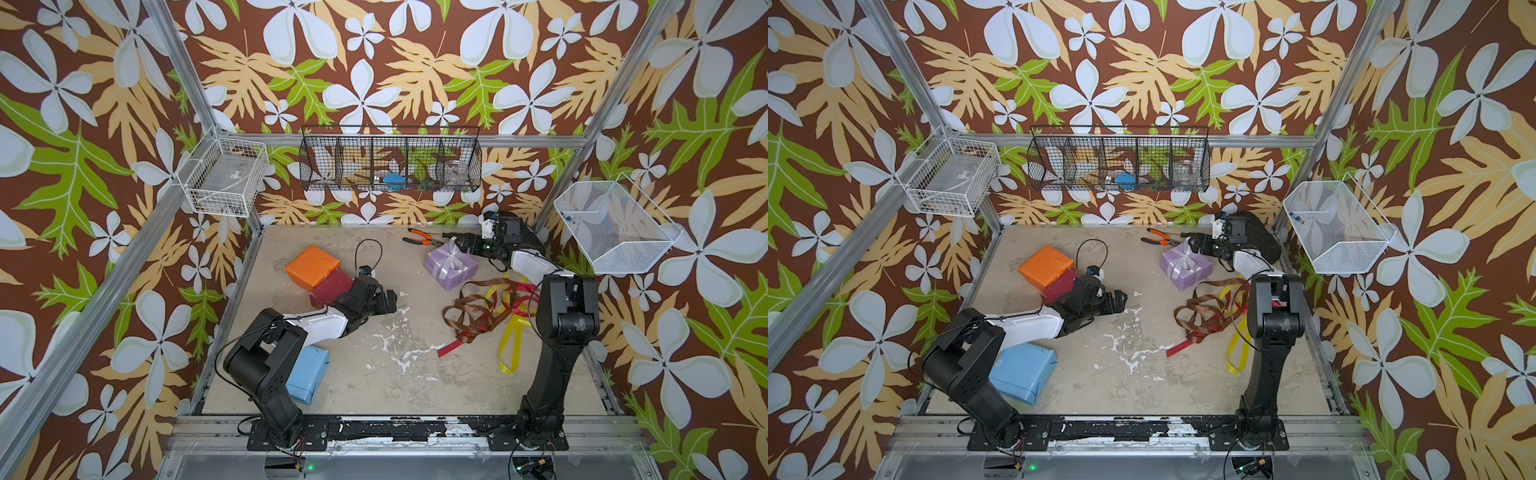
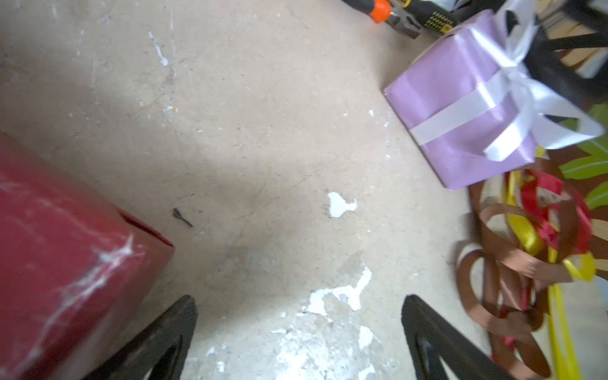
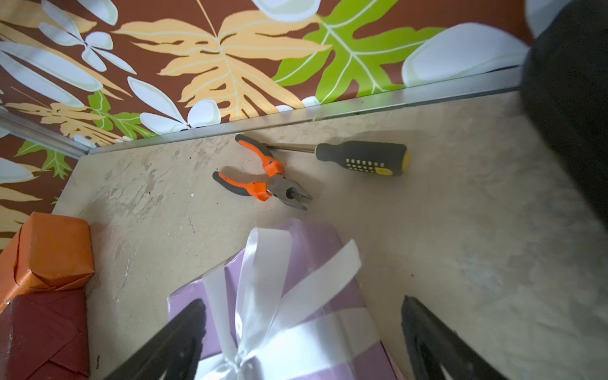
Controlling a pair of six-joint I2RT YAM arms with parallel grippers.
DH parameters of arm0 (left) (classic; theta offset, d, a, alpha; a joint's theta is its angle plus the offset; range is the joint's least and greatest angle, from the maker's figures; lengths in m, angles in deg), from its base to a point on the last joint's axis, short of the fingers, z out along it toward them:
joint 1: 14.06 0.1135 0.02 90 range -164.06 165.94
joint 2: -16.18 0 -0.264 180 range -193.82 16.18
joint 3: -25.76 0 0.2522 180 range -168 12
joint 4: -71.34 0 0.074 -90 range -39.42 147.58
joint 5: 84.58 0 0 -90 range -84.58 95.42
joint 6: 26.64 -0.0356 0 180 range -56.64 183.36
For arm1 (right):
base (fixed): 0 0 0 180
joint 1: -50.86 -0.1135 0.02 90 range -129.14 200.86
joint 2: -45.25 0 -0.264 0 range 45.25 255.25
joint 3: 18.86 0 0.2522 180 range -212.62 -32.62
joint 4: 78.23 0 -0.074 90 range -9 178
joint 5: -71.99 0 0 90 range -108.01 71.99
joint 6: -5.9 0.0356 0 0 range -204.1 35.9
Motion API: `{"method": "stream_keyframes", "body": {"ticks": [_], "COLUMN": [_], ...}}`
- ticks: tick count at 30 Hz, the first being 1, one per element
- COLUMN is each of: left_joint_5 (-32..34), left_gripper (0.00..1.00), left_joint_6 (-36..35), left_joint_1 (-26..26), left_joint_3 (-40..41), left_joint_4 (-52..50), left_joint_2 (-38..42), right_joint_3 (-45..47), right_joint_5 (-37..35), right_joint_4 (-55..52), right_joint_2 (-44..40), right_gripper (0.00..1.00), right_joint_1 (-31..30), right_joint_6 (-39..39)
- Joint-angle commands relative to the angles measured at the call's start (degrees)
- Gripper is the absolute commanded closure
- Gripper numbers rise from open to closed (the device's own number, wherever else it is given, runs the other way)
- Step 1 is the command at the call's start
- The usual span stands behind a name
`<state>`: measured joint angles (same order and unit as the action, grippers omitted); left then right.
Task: Untie the ribbon bows on the gift boxes
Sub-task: Move the gift box to the center of the board.
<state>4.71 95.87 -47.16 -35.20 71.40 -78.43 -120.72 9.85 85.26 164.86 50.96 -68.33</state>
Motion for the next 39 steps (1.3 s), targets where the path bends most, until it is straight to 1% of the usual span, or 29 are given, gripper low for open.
{"method": "stream_keyframes", "body": {"ticks": [1,4,7,13,15,16,17,19,21,24,29,30,32,36,39], "left_joint_5": [-7.83,-10.61,-11.67,-12.83,-12.84,-12.81,-12.89,-12.40,-11.95,-11.60,-10.13,-9.99,-9.86,-11.04,-12.76], "left_gripper": [0.00,0.00,0.00,0.00,0.00,0.00,0.01,0.01,0.01,0.00,0.00,0.00,0.00,0.01,0.05], "left_joint_6": [-0.85,-0.94,-0.98,-1.25,-0.72,-0.25,0.04,0.57,0.83,1.69,4.10,4.35,4.42,3.48,3.06], "left_joint_1": [0.06,0.06,0.06,0.06,0.06,0.10,0.06,0.10,0.31,1.53,4.47,4.83,5.52,6.10,6.38], "left_joint_3": [0.65,1.64,2.71,5.01,5.94,6.23,6.33,6.18,5.36,3.28,-1.13,-1.75,-3.72,-8.98,-13.56], "left_joint_4": [-0.55,-0.81,-0.90,1.64,3.51,4.45,5.31,6.66,7.41,8.08,8.84,9.39,9.91,9.43,7.90], "left_joint_2": [3.06,6.55,9.64,12.32,12.39,12.25,12.00,11.24,10.14,8.34,5.90,5.45,3.85,-1.23,-6.19], "right_joint_3": [-0.50,2.19,6.87,16.21,18.66,19.59,20.16,20.97,22.09,24.52,26.37,26.53,26.58,27.56,28.85], "right_joint_5": [5.68,9.68,12.35,14.97,13.85,13.54,12.85,12.37,13.38,14.52,6.70,6.23,3.08,1.11,-0.02], "right_joint_4": [-0.89,1.12,4.91,11.65,12.97,13.53,13.46,12.92,13.49,15.01,10.35,9.70,8.04,7.29,7.46], "right_joint_2": [1.45,0.79,-1.72,-5.82,-7.03,-7.29,-7.60,-8.05,-8.95,-12.41,-20.24,-21.31,-23.47,-26.67,-28.84], "right_gripper": [0.07,0.09,0.10,0.15,0.18,0.22,0.24,0.24,0.24,0.23,0.17,0.17,0.17,0.17,0.13], "right_joint_1": [-0.35,-0.53,-1.12,-4.52,-6.57,-7.64,-8.57,-10.20,-11.37,-11.87,-11.61,-11.48,-11.29,-11.28,-11.14], "right_joint_6": [-1.53,-0.80,1.10,4.52,4.95,4.89,4.80,4.46,5.09,6.45,5.29,5.28,5.65,6.62,6.94]}}
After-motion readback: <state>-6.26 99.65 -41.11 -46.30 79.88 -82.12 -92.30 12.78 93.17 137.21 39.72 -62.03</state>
